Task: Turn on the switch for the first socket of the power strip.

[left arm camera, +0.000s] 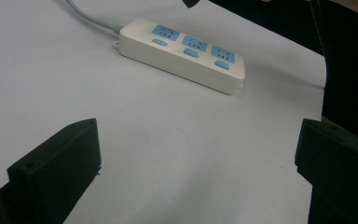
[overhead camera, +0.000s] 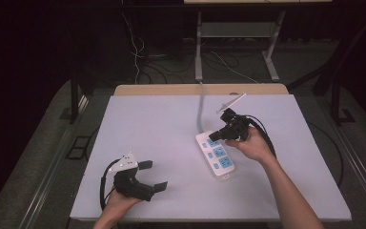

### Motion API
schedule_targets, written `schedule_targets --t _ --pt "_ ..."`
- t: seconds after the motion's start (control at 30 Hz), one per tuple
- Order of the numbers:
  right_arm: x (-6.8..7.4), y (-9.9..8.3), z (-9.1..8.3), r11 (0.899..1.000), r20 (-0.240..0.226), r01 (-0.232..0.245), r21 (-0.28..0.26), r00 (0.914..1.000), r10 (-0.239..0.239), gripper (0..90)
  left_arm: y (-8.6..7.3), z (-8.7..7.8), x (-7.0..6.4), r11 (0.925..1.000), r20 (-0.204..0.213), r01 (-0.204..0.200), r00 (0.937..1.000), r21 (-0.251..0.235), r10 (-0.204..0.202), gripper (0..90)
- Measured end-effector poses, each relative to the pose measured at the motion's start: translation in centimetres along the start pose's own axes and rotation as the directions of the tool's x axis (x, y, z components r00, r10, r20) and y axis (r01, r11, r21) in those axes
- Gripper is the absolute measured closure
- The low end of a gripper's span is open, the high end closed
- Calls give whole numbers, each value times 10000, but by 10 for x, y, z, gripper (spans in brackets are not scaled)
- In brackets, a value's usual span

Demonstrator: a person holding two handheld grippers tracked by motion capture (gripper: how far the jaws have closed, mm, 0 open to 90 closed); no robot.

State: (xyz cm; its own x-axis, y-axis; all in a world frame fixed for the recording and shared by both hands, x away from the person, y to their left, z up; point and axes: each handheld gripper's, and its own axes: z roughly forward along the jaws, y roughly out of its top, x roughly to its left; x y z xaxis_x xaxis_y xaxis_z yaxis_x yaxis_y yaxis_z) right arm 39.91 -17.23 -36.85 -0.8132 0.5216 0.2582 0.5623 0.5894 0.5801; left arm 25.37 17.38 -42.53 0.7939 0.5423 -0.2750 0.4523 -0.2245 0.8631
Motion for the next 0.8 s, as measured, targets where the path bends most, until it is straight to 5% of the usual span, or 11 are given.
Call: schedule_targets --t 0.37,0.8 --pt "-4 -24 -32 9974 68 -313 -656 9995 318 889 0 0 0 10000 -9 30 10000 4 -30 0" --pt "-3 -60 -60 9850 340 -945 -1447 9944 1004 654 0 0 0 10000 -26 58 10000 -10 -58 0"
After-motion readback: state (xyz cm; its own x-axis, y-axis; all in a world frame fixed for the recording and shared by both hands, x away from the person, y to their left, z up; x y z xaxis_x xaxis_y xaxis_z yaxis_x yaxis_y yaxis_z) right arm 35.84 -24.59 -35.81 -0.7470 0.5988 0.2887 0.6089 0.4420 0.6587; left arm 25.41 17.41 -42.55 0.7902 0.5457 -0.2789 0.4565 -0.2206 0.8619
